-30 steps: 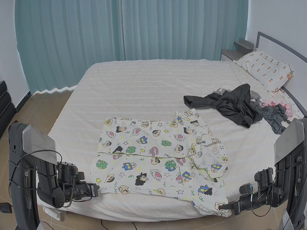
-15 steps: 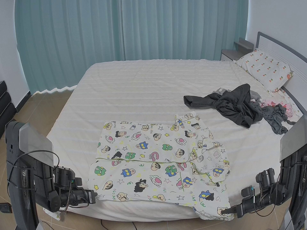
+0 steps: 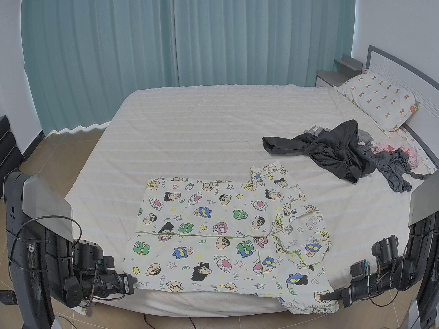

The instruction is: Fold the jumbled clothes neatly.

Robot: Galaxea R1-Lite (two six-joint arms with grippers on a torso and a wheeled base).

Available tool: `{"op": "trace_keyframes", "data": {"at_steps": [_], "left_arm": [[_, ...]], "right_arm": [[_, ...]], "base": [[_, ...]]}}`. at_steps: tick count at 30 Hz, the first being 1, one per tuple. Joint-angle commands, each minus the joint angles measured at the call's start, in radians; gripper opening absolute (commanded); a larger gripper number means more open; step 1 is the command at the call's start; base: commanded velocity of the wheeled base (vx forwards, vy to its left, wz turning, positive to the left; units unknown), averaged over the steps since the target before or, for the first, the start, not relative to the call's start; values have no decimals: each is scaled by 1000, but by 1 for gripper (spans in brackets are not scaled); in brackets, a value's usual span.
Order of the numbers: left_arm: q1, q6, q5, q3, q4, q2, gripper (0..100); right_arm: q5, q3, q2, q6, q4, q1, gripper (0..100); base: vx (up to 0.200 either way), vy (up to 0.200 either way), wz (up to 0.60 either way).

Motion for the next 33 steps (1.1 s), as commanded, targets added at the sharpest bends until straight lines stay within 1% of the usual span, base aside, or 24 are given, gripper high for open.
{"op": "trace_keyframes", "data": {"at_steps": [1,2,3,4,6,7,8,9,10,12,13,14,15,16,17,18,20,22,23,24,25,27,30,33], "left_arm": [[-6,-24,-2,-38,-21,-20,0],[-15,-70,1,-74,-21,-35,0],[-21,-103,4,-98,-16,-46,0],[-23,-107,4,-103,-14,-48,0],[-39,-156,12,-172,27,-66,0],[-41,-157,15,-187,42,-69,0],[-47,-160,25,-224,85,-83,0],[-47,-160,25,-224,85,-83,0],[-49,-171,42,-285,168,-109,0],[-49,-192,47,-348,254,-132,0],[-49,-212,48,-399,326,-151,0],[-49,-212,48,-399,326,-151,0],[-50,-240,48,-502,478,-172,0],[-50,-249,50,-543,536,-177,0],[-50,-252,50,-563,562,-177,0],[-49,-269,52,-627,639,-177,0],[-49,-297,55,-698,711,-170,0],[-47,-324,62,-747,751,-167,0],[-47,-324,62,-747,751,-167,0],[-47,-341,75,-785,771,-154,0],[-46,-343,76,-792,774,-151,0],[-44,-346,110,-833,786,-111,0],[-44,-346,134,-865,794,-72,0],[-43,-347,150,-902,812,-42,0]], "right_arm": [[18,17,-13,41,-105,-1,0],[18,16,-6,84,-200,1,0],[15,16,2,112,-253,4,0],[15,16,2,115,-259,4,0],[2,13,47,188,-394,13,0],[-4,13,57,196,-417,14,0],[-24,2,70,199,-423,16,0],[-24,2,70,199,-423,16,0],[-59,-24,77,202,-414,16,0],[-76,-43,85,204,-414,16,0],[-77,-56,86,205,-414,14,0],[-77,-56,86,205,-414,14,0],[-79,-81,88,207,-414,14,0],[-79,-87,90,208,-414,14,0],[-79,-92,90,208,-414,14,0],[-80,-105,91,219,-414,16,0],[-82,-128,90,242,-414,16,0],[-85,-153,88,274,-414,14,0],[-85,-153,88,274,-414,14,0],[-105,-182,93,304,-414,14,0],[-110,-187,94,307,-414,14,0],[-139,-222,114,317,-414,14,0],[-148,-256,123,319,-412,14,0],[-151,-288,125,348,-408,14,0]], "base": [[0,0,0],[0,0,0],[0,0,0],[0,0,0],[0,0,0],[0,0,0],[0,0,0],[0,0,0],[0,0,0],[0,0,0],[0,0,0],[0,0,0],[0,0,0],[0,0,0],[0,0,0],[0,0,0],[0,0,0],[0,0,0],[0,0,0],[0,0,0],[0,0,0],[0,0,0],[0,0,0],[0,0,0]]}}
